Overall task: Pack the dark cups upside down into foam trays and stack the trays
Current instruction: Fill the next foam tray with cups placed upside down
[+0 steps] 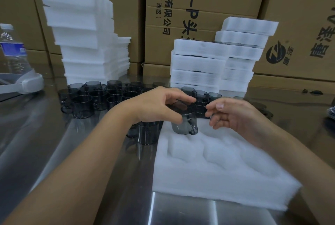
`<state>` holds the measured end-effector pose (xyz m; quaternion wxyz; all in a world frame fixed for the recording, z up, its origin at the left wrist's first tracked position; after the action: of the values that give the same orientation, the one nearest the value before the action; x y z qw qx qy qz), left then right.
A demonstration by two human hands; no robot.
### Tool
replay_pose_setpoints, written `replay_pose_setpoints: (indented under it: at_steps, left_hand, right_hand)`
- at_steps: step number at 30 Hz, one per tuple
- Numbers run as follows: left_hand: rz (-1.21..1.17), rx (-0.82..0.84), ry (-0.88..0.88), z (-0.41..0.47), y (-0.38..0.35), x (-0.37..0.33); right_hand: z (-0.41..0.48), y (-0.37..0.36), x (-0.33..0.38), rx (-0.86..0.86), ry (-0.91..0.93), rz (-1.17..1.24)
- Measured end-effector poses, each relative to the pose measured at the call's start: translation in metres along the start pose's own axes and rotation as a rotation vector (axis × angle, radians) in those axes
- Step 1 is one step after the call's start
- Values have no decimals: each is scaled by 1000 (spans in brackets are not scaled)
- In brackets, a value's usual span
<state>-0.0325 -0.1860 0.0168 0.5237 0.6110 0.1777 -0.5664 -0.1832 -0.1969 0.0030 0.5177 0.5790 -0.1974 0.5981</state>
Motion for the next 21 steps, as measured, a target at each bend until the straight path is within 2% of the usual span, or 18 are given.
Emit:
replay_pose_setpoints:
  at_steps: [9,13,19,21]
  left_hand:
    - [207,-46,-22,-2,7,-1]
    - [286,38,0,1,-8,0]
    - [171,90,128,0,-5,19]
    - [198,89,132,0,-5,20]
  right_hand:
    - [-2,-2,0,14,-5,-16]
    - [-2,-3,0,23,-6,-30]
    - [-2,-4,1,37,-8,-30]
    - [-2,-5,1,40,-7,-36]
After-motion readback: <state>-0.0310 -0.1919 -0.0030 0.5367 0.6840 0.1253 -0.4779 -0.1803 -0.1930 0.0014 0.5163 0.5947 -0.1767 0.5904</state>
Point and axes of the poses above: each hand's wrist, its own z-axis towards the middle knuckle, its own y-axis out of the back of the hand, x = y × z, the point moved 9 cm from there along z, towards the middle knuckle, and after that the axes turned 12 degrees about -z, right-handed, at the moved point
